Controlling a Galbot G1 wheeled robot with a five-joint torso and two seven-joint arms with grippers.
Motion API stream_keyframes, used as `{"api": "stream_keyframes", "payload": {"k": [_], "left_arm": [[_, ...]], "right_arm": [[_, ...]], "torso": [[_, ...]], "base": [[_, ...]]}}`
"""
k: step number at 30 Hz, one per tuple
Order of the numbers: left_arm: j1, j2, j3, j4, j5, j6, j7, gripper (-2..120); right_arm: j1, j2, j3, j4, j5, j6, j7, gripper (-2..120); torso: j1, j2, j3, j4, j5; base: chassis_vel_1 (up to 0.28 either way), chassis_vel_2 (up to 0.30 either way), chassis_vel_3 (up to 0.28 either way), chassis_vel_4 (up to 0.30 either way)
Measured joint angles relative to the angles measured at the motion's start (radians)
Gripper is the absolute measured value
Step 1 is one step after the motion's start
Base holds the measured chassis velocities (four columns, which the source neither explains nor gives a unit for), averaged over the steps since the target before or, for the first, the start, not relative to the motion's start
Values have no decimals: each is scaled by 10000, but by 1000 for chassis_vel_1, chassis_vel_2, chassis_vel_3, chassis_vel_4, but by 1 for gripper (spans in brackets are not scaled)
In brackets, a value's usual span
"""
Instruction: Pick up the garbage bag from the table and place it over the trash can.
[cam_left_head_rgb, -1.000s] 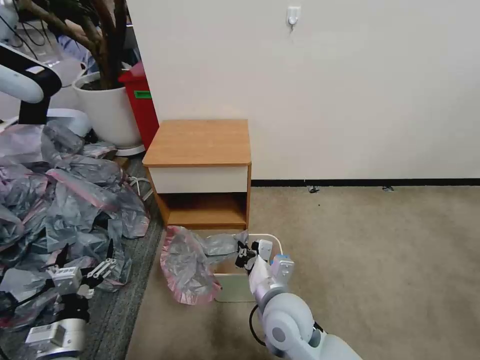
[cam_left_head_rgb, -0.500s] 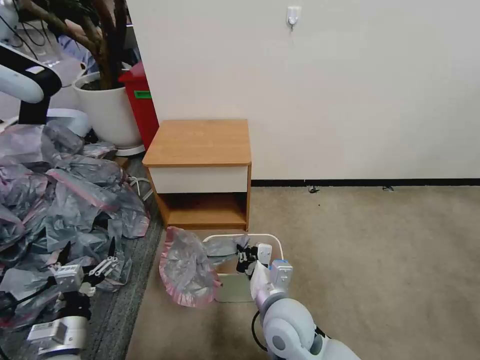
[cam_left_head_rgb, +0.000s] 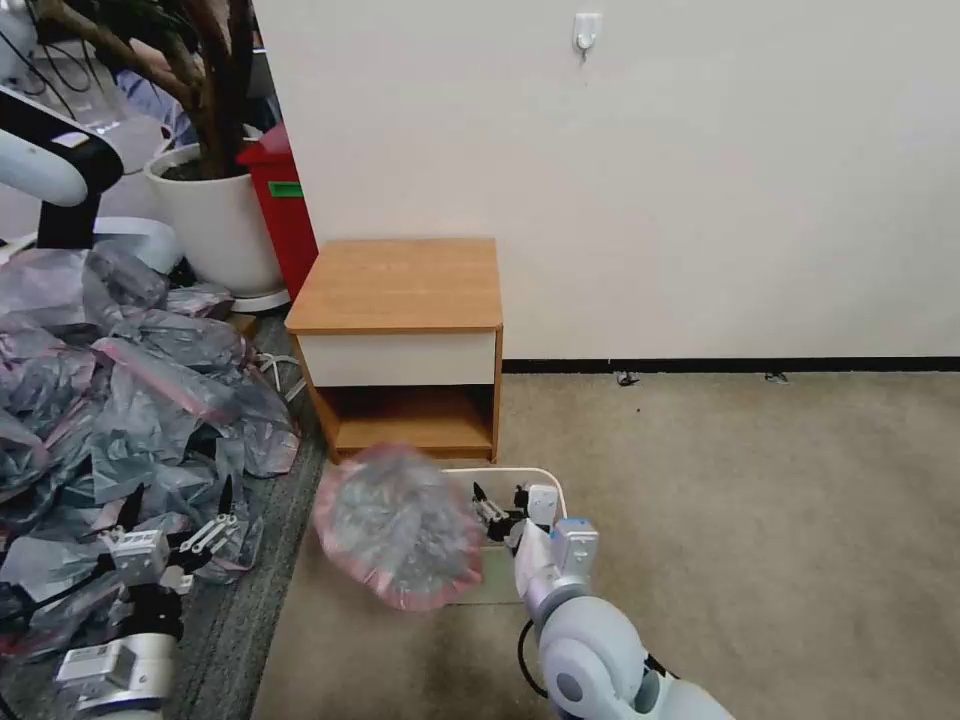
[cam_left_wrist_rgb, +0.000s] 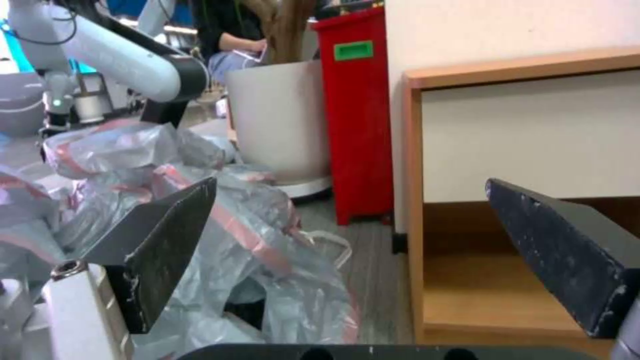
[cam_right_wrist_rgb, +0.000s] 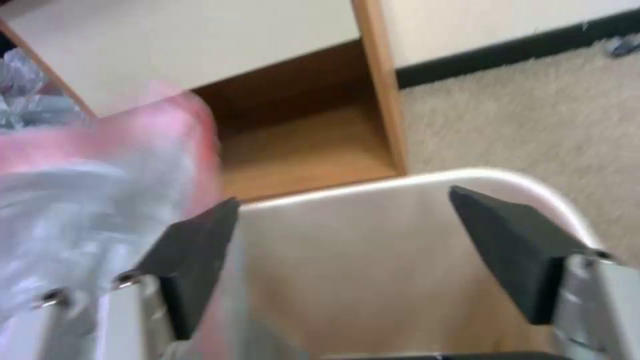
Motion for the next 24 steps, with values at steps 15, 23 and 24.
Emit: {"api": "stream_keyframes", "payload": {"k": [15, 23, 24], "left_arm": [[296, 28, 121, -590, -159, 35, 46, 100], [854, 513, 626, -2370, -2615, 975, 238, 100], [929, 655, 849, -2739, -3160, 1254, 324, 100]], "right_arm": [[-315, -133, 575, 398, -107, 43, -19, 113], [-570, -337, 822, 950, -99, 23, -45, 109], [-671, -416, 876, 1112, -103, 7, -60, 107]], "torso": [[0, 0, 0, 0, 0], [0, 0, 0, 0, 2], [0, 0, 0, 0, 0]], "base": [[0, 0, 0, 0], [0, 0, 0, 0], [0, 0, 0, 0]]}}
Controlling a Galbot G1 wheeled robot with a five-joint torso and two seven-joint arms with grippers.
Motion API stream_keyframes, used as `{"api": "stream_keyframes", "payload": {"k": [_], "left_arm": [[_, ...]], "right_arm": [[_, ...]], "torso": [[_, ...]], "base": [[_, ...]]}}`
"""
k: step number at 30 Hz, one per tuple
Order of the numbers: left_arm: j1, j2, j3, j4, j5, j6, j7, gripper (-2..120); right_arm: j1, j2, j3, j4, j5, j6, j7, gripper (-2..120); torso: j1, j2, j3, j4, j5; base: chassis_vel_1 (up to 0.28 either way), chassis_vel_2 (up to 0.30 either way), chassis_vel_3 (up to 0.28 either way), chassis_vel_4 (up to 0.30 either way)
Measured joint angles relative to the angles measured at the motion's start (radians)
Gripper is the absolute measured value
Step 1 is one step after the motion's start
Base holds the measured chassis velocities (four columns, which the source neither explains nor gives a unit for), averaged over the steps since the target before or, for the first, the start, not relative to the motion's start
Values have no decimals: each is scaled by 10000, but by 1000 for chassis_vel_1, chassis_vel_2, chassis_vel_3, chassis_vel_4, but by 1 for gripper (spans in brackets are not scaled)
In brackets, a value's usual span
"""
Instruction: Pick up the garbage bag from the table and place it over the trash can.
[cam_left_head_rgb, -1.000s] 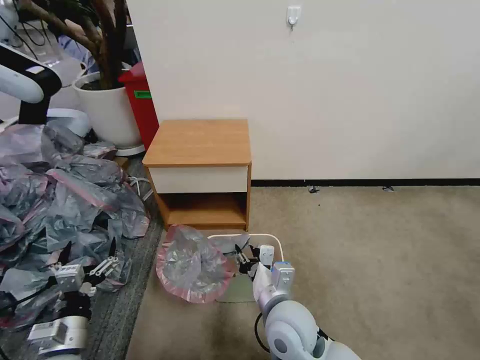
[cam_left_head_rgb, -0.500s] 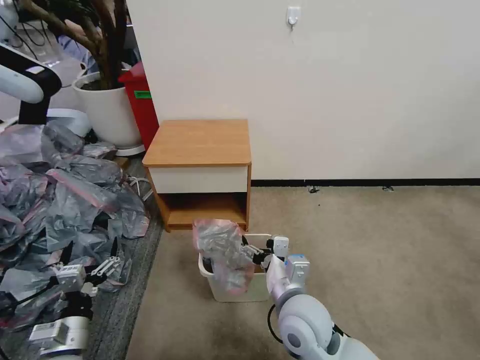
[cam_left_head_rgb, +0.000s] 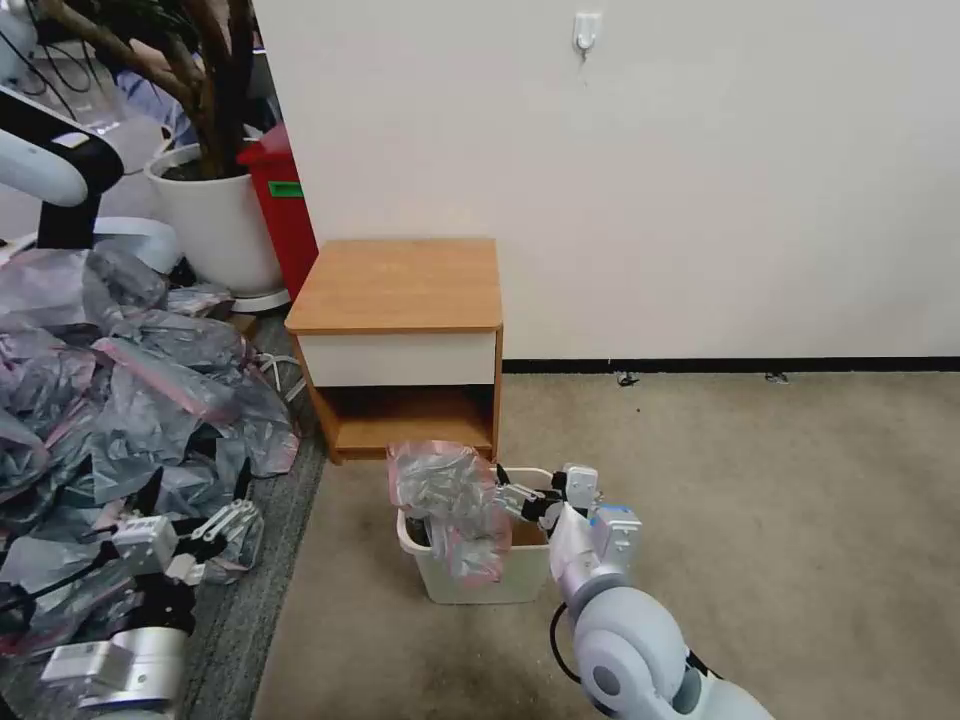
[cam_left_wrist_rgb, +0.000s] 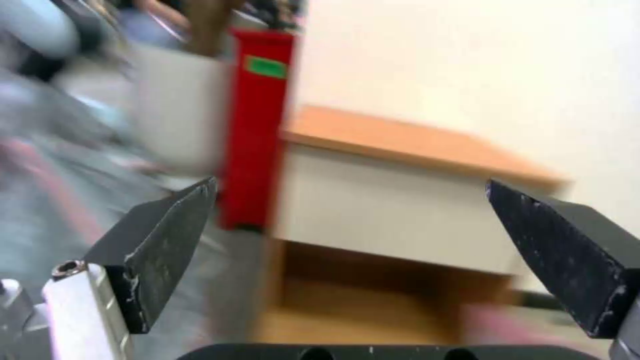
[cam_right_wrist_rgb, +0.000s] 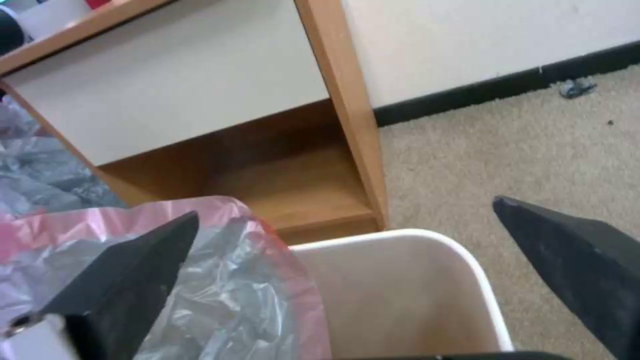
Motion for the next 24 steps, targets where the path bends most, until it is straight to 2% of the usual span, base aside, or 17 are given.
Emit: {"api": "stream_keyframes", "payload": {"k": [1, 5, 6, 10, 11, 12, 14, 15, 19, 20, 23, 24], "left_arm": [[0, 0, 0, 0, 0, 0, 0, 100], [-158, 349, 1004, -998, -1697, 1274, 547, 100], [-158, 349, 1004, -998, -1697, 1274, 547, 100], [-753, 598, 2195, -1199, -2598, 2151, 705, 100], [-753, 598, 2195, -1199, -2598, 2151, 705, 100], [-1027, 691, 2551, -1162, -2889, 2338, 697, 100], [-1524, 813, 3072, -1001, -3345, 2573, 425, 100], [-1524, 813, 3072, -1001, -3345, 2573, 425, 100], [-2825, 937, 4404, -362, -3920, 2750, -1008, 100], [-2825, 937, 4404, -362, -3920, 2750, -1008, 100], [-3900, 863, 5501, -31, -4323, 2965, -2329, 100], [-3900, 863, 5501, -31, -4323, 2965, -2329, 100]], "right_arm": [[0, 0, 0, 0, 0, 0, 0, 107], [-512, -220, 297, 461, -91, -48, -35, 99], [-512, -220, 297, 461, -91, -48, -35, 99], [-1059, -306, 527, 652, -325, -60, -72, 99], [-1059, -306, 527, 652, -325, -60, -72, 99], [-1291, -334, 622, 725, -407, -78, -94, 99], [-1630, -358, 786, 833, -542, -103, -168, 98], [-1630, -358, 786, 833, -542, -103, -168, 98], [-2372, -316, 1200, 987, -919, -98, -329, 98], [-2372, -316, 1200, 987, -919, -98, -329, 98], [-2854, -140, 1482, 992, -1184, -37, -393, 98], [-2854, -140, 1482, 992, -1184, -37, -393, 98]], "torso": [[0, 0, 0, 0, 0], [0, 0, -1, 0, 1], [0, 0, -1, 0, 1], [0, 0, 0, -1, 2], [0, 0, 0, -1, 2], [0, 0, 0, -1, 0], [0, 0, 0, -1, 1], [0, 0, 0, -1, 1], [0, 0, 1, -1, 0], [0, 0, 1, -1, 0], [1, 0, 1, -1, 1], [1, 0, 1, -1, 1]], "base": [[0, 0, 0, 0], [0, 0, 0, 0], [0, 0, 0, 0], [0, 0, 0, 0], [0, 0, 0, 0], [0, 0, 0, 0], [0, 0, 0, 0], [0, 0, 0, 0], [0, 0, 0, 0], [0, 0, 0, 0], [0, 0, 0, 0], [0, 0, 0, 0]]}}
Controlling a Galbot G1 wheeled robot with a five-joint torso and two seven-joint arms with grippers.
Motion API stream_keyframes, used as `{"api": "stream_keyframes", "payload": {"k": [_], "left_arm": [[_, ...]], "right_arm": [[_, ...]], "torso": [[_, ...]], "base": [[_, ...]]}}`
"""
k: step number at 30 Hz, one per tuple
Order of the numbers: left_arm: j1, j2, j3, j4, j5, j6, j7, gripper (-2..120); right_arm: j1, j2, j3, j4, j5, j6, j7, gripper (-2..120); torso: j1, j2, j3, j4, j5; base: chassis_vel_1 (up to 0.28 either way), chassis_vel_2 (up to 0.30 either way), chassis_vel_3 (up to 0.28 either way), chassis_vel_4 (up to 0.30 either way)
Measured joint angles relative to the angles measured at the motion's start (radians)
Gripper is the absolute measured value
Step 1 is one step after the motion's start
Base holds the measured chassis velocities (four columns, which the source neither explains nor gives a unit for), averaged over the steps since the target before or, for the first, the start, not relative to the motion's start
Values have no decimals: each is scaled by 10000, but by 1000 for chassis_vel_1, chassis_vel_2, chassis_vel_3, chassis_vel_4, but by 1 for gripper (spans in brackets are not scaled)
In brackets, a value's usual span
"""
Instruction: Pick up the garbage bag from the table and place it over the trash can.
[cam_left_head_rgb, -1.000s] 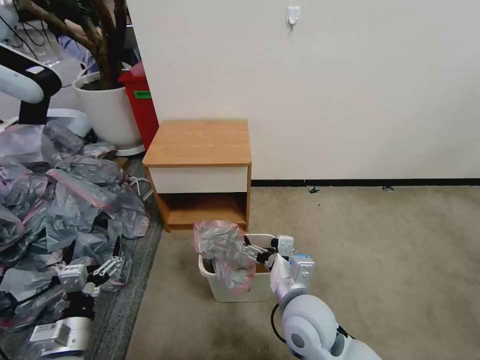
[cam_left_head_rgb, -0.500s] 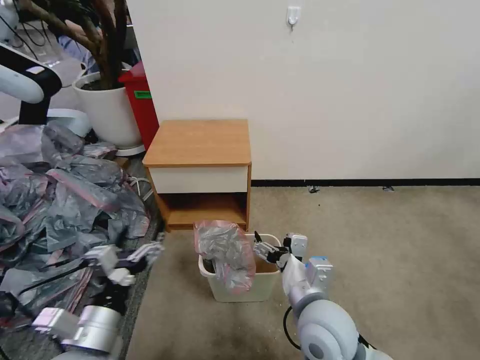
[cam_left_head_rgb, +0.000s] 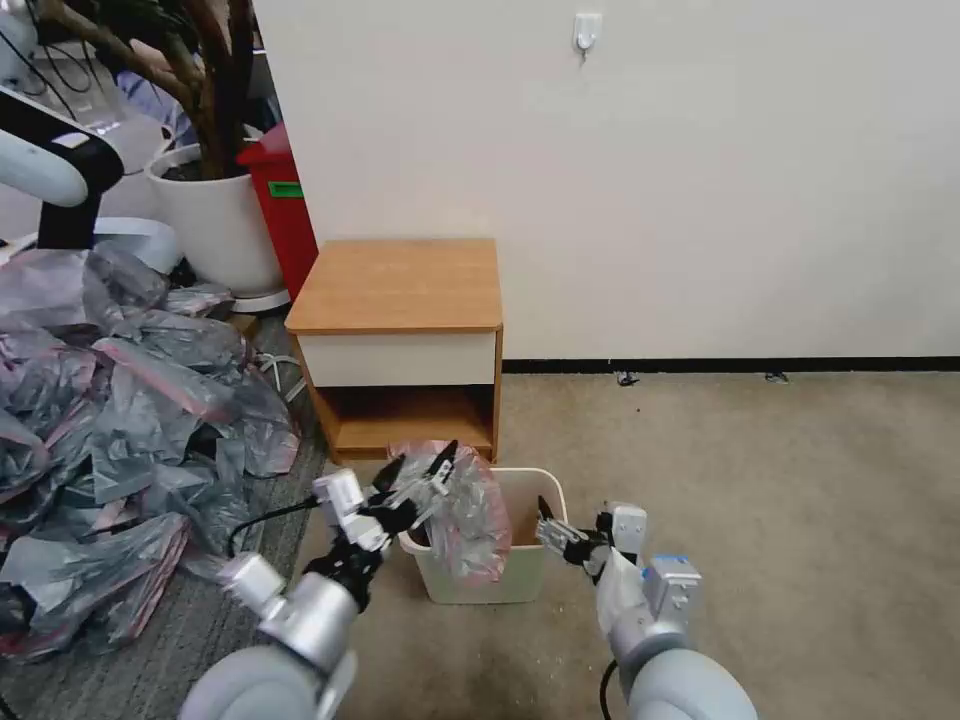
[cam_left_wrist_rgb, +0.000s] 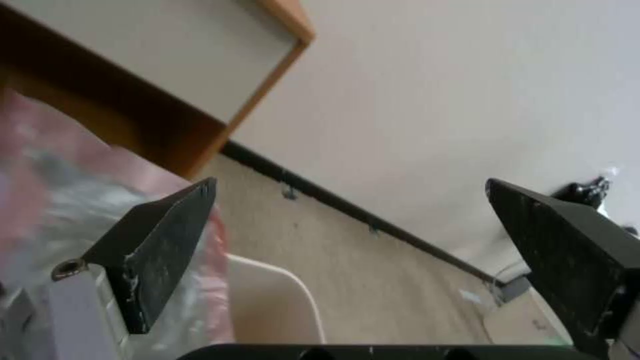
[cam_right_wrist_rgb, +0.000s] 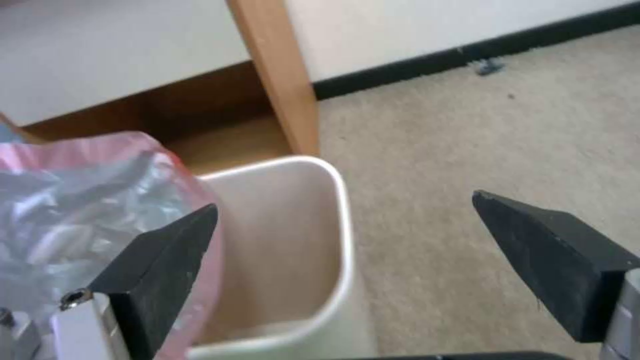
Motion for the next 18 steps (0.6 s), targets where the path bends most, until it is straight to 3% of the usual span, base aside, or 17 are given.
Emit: {"api": "stream_keyframes", "payload": {"k": [4, 12, 14, 18], "left_arm": [[-1188, -259, 1128, 205, -190, 202, -1180, 100], [-1752, -544, 1608, 441, 45, 580, -2438, 100], [-1967, -624, 1693, 563, 88, 733, -3070, 100], [-2174, -651, 1706, 665, 195, 1048, -3746, 100]], "right_arm": [[-437, 208, 304, 0, -198, 66, -39, 98], [-761, 278, 604, -27, -257, 219, -91, 98], [-801, 303, 610, -46, -260, 225, -110, 98], [-803, 376, 571, -70, -272, 222, -154, 98]], "torso": [[0, 0, 0, -2, 0], [0, 0, 0, 0, 0], [0, 0, 0, 1, -1], [0, 0, 0, 1, 0]], "base": [[0, 0, 0, 0], [0, 0, 0, 0], [0, 0, 0, 0], [0, 0, 0, 0]]}}
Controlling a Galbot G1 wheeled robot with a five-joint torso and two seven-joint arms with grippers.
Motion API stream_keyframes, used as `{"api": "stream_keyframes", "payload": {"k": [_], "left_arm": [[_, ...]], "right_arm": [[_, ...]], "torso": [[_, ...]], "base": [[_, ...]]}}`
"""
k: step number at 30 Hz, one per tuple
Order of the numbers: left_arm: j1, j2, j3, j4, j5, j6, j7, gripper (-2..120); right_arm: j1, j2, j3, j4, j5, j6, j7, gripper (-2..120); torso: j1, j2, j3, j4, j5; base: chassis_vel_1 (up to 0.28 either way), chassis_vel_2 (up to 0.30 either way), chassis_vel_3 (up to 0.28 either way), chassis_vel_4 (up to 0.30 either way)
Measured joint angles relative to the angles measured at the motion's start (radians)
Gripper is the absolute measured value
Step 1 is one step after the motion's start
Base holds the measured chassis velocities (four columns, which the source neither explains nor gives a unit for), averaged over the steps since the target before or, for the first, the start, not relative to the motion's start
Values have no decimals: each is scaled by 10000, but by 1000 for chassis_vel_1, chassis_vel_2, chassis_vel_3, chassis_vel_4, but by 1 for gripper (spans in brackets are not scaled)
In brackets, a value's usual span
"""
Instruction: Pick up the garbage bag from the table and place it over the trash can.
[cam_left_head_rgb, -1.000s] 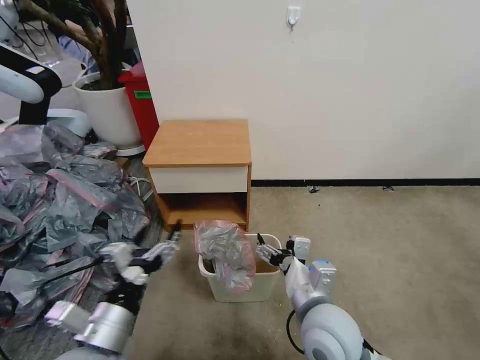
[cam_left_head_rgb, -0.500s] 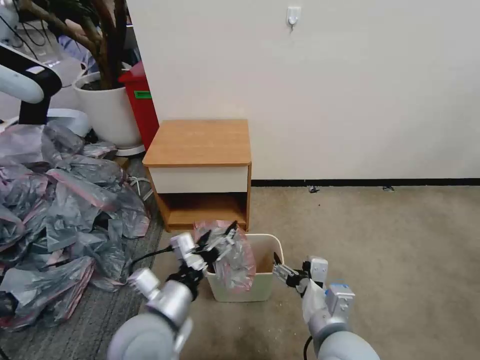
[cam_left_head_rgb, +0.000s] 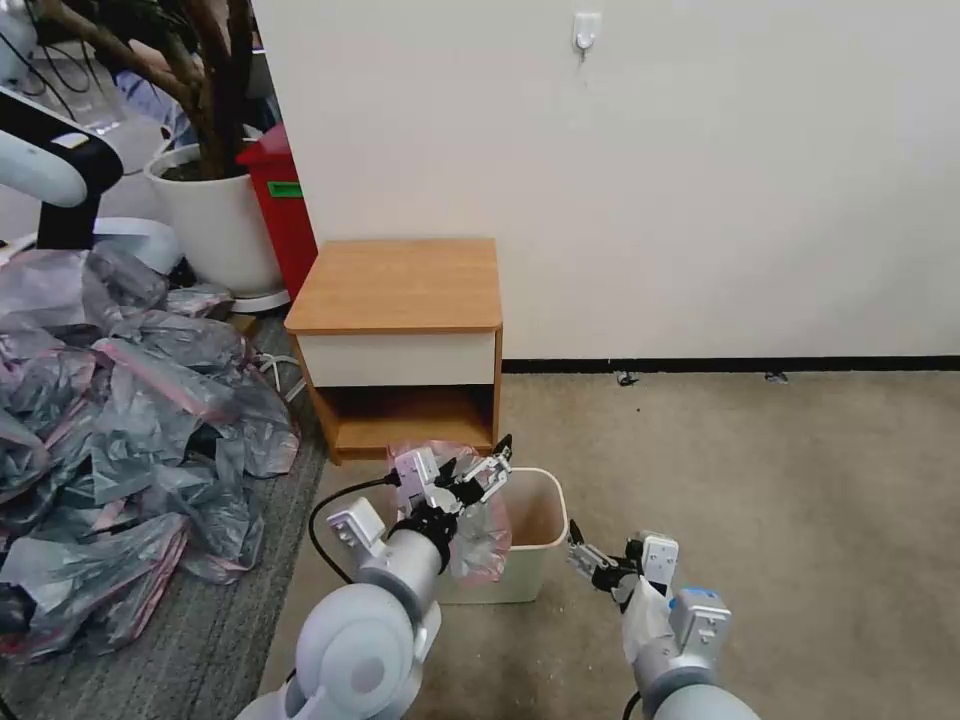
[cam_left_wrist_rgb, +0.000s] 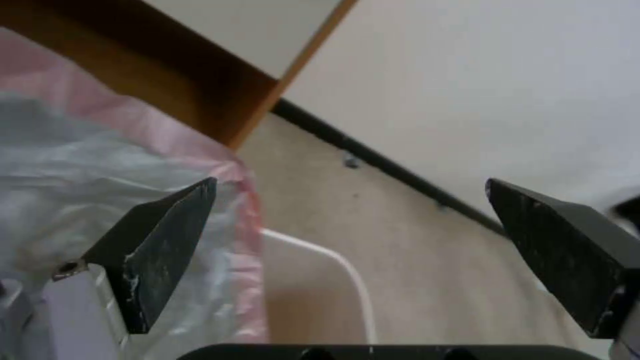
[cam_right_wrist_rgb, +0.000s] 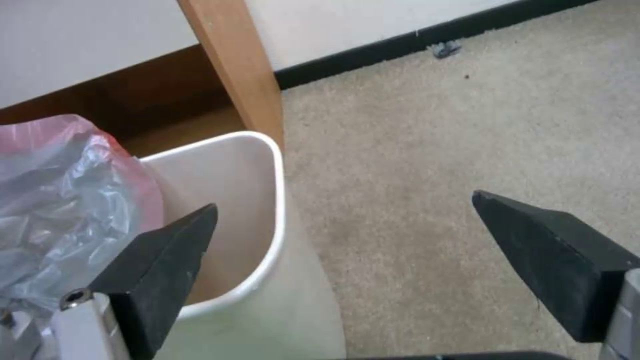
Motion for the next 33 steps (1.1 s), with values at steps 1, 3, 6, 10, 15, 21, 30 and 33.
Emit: {"api": "stream_keyframes", "payload": {"k": [1, 3, 6, 10, 15, 21, 30, 33], "left_arm": [[0, 0, 0, 0, 0, 0, 0, 100], [-155, -38, 28, 109, 45, 254, -640, 100], [-286, -105, 57, 240, 52, 420, -1118, 100], [-432, -190, 145, 383, 47, 665, -1598, 100], [-532, -232, 178, 491, 32, 877, -2065, 100], [-474, 53, -147, 433, 74, 1441, -2573, 100], [-108, 372, -590, 262, 22, 1906, -2695, 100], [-36, 374, -670, 396, -142, 2022, -2716, 100]], "right_arm": [[0, 0, 0, 0, 0, 0, 0, 98], [-11, 54, -39, -29, -37, -7, -27, 98], [-42, 74, -51, -30, -52, -10, -35, 98], [-79, 74, -49, -4, -53, -18, -42, 98], [-167, 93, -21, 65, -52, -27, -52, 98], [-310, 176, -10, 110, -94, -14, -70, 98], [-339, 231, -128, 170, -233, -11, -109, 98], [-411, 253, -161, 173, -350, 24, -135, 98]], "torso": [[0, 0, 0, 0, 0], [-1, 0, 0, 1, 0], [0, 0, 0, 1, -1], [0, 0, 0, 1, 0], [0, 0, 0, 0, -1], [0, 0, -1, 0, -1], [0, 0, 0, 2, -1], [0, 0, -1, 1, -1]], "base": [[0, 0, 0, 0], [0, 0, 0, 0], [0, 0, 0, 0], [0, 0, 0, 0], [0, 0, 0, 0], [0, 0, 0, 0], [0, 0, 0, 0], [0, 0, 0, 0]]}}
